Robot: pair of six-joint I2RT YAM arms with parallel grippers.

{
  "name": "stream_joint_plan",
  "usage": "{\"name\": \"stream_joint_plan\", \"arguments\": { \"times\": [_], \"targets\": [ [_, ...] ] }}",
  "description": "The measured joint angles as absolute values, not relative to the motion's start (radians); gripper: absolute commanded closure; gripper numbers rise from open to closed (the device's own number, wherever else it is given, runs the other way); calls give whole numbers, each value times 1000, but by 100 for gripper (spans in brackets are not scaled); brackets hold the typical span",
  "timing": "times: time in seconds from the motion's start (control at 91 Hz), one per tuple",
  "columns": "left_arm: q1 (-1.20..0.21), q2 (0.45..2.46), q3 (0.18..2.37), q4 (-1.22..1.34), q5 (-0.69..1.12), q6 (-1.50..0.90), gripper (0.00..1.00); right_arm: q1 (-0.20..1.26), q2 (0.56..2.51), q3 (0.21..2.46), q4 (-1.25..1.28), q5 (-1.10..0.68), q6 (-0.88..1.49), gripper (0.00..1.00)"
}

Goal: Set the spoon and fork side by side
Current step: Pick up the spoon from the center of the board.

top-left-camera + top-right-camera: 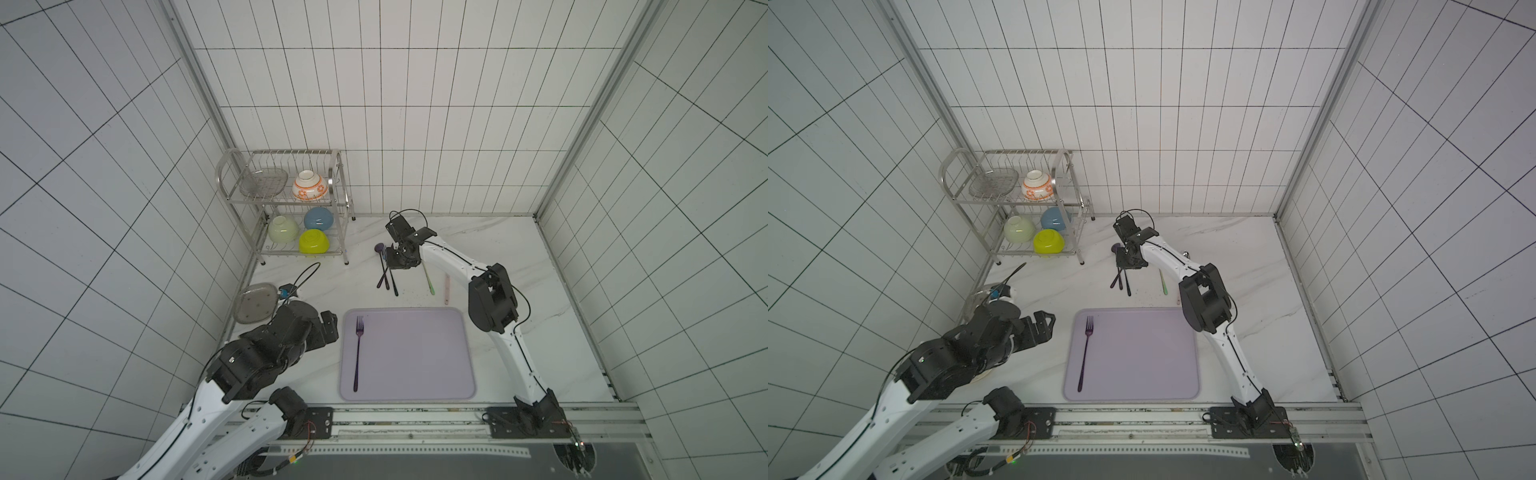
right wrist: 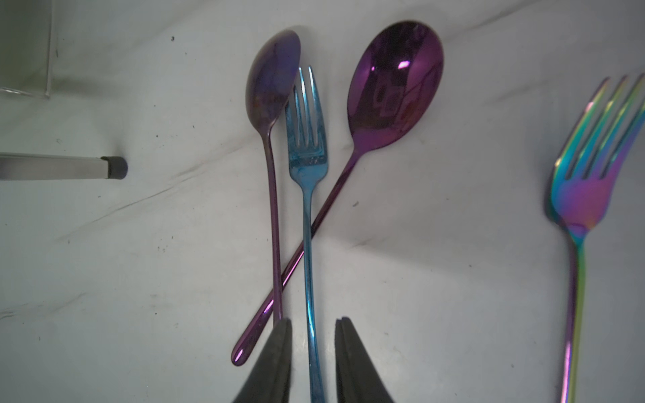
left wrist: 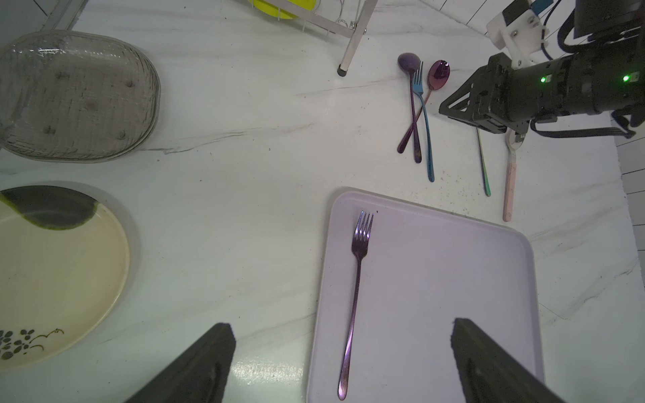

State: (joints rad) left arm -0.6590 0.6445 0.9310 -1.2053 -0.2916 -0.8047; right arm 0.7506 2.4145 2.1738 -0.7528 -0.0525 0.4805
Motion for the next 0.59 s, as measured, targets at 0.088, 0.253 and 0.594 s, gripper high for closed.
{"name": "stream_joint_plan", "arguments": {
  "times": [0.088, 0.253, 0.594],
  "targets": [
    [-659, 633, 931, -1215, -296, -809, 2, 758, 2439, 2215, -754, -59, 476, 76],
    [-659, 628, 931, -1224, -304, -815, 2, 773, 2493, 2275, -758, -68, 478, 76],
    [-659, 616, 931, -1232, -307, -817, 2, 780, 2566, 2327, -810, -49, 511, 72]
  ]
}}
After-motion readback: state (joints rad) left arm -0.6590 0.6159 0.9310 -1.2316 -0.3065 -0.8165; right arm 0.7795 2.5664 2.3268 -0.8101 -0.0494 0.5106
